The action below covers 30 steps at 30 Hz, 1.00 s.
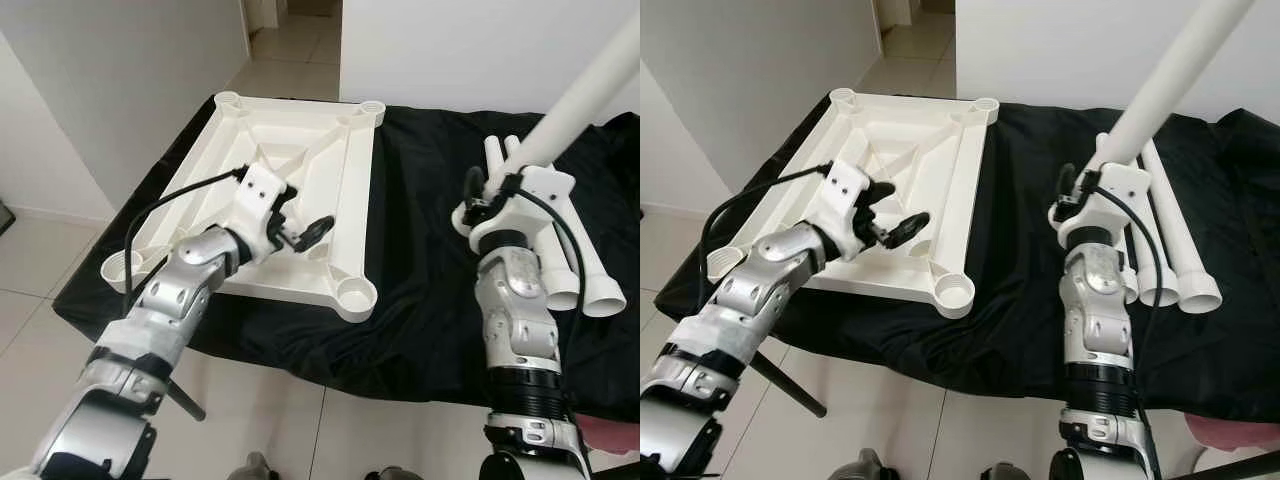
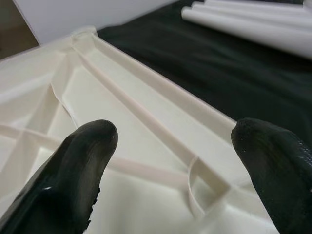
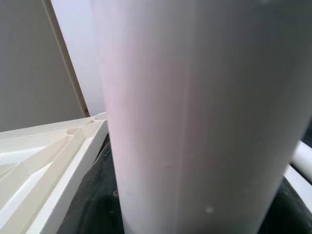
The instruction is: Building children table
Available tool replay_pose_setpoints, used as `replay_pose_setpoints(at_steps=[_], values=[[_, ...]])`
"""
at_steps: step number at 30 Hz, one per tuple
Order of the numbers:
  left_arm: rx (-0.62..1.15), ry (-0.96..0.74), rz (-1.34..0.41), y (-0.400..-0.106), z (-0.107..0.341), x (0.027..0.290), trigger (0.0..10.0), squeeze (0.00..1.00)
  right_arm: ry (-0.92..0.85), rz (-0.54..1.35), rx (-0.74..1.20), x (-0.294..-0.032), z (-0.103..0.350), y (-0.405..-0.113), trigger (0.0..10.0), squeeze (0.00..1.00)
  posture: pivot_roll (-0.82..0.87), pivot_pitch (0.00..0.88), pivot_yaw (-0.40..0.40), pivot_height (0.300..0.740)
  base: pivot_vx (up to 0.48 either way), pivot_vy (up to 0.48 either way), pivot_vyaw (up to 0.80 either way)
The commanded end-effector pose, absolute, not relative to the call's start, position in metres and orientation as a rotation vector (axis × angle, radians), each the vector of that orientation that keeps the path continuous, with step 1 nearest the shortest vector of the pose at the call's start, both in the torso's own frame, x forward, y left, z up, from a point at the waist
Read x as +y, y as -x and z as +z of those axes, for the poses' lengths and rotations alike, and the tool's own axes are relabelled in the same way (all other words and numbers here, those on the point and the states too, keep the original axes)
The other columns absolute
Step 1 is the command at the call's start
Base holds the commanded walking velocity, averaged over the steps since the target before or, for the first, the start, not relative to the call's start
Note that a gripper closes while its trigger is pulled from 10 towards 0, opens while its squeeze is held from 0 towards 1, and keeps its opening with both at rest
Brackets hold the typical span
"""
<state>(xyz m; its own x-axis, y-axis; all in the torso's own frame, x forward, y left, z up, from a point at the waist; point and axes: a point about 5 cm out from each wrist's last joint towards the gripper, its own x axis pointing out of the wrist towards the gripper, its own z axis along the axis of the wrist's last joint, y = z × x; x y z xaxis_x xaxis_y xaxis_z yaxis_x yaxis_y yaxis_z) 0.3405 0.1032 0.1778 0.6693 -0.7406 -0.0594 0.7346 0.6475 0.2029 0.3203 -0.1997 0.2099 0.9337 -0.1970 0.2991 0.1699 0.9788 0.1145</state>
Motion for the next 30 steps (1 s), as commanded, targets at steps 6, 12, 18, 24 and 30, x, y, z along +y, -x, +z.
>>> replay_pose_setpoints(at_steps=[6,12,18,24,30], values=[[0.126,-0.331,-0.987,-0.332,0.149,0.108,10.0,0.00,-0.076,-0.201,-0.316,-0.202,0.212,-0.316,10.0,0.00,-0.08,0.003,0.075,0.740,0.000,0.000,0.00],[0.211,-0.408,-0.978,-0.334,0.134,0.118,10.0,0.00,-0.071,-0.214,-0.319,-0.205,0.213,-0.314,10.0,0.00,-0.08,0.005,0.084,0.740,0.000,0.000,0.00],[0.258,-0.454,-0.949,-0.338,0.129,0.127,10.0,0.00,-0.069,-0.224,-0.318,-0.206,0.213,-0.313,10.0,0.00,-0.08,0.007,0.089,0.740,0.000,0.000,0.00],[0.283,-0.509,-0.934,-0.343,0.130,0.137,10.0,0.00,-0.067,-0.231,-0.314,-0.208,0.213,-0.313,10.0,0.00,-0.08,0.012,0.090,0.740,0.000,0.000,0.00],[0.323,-0.595,-0.950,-0.350,0.128,0.143,10.0,0.00,-0.059,-0.226,-0.313,-0.208,0.215,-0.316,10.0,0.00,-0.09,0.015,0.093,0.740,0.000,0.000,0.00]])
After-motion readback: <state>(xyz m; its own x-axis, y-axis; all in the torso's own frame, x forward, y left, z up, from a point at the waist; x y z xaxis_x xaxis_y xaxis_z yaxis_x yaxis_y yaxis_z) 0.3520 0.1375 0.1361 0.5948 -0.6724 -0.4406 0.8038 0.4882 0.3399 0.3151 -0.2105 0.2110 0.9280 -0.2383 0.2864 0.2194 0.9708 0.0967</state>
